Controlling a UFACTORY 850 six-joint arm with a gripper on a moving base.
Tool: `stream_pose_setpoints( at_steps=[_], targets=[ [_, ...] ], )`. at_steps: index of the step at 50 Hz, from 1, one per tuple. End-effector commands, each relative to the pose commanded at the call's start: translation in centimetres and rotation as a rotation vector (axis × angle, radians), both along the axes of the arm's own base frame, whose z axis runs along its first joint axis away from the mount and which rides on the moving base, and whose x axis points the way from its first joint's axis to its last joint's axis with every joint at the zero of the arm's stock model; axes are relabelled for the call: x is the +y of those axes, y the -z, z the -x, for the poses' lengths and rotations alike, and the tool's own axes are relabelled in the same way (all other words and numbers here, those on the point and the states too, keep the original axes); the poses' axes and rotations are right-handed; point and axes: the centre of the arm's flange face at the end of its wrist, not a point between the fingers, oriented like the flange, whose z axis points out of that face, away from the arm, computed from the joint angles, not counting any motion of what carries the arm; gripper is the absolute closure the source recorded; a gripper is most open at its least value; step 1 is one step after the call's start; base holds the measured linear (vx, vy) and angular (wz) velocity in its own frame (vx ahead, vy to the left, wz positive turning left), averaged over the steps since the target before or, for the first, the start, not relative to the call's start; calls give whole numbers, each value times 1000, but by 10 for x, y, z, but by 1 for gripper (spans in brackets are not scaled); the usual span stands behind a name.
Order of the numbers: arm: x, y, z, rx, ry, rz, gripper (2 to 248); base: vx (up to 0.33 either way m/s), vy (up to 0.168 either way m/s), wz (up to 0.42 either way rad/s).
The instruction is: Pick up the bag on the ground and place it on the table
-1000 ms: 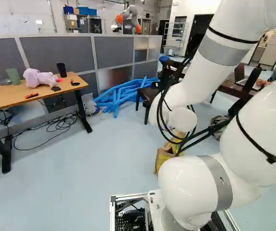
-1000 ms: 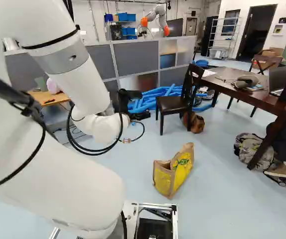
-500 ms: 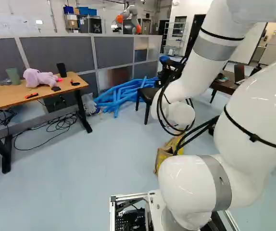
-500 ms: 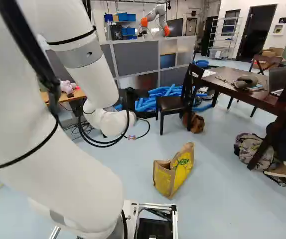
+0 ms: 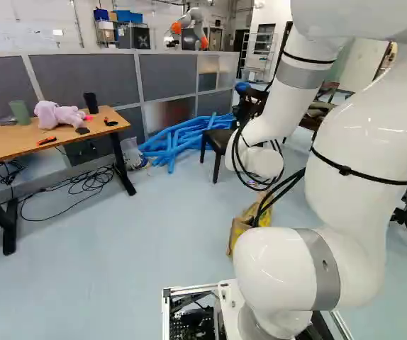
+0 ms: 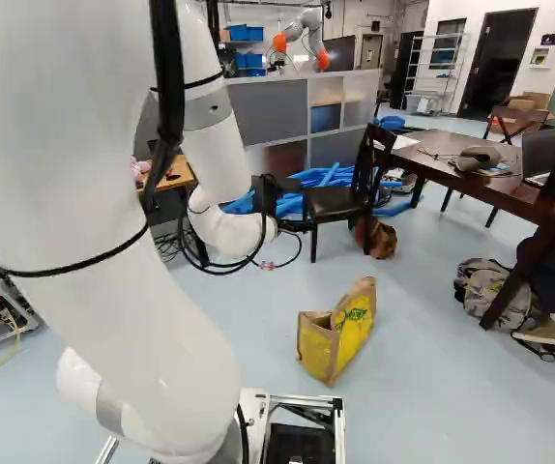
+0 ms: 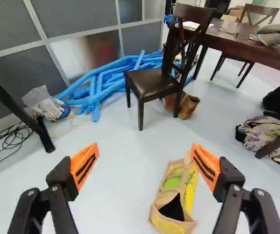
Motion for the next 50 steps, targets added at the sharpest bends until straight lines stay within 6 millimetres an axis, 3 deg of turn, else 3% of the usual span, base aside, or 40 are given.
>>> stream_pose_setpoints(
  at_steps=[50],
  targets=[
    [-56, 60, -72, 80, 92, -18, 3, 0, 0, 0]
  ],
)
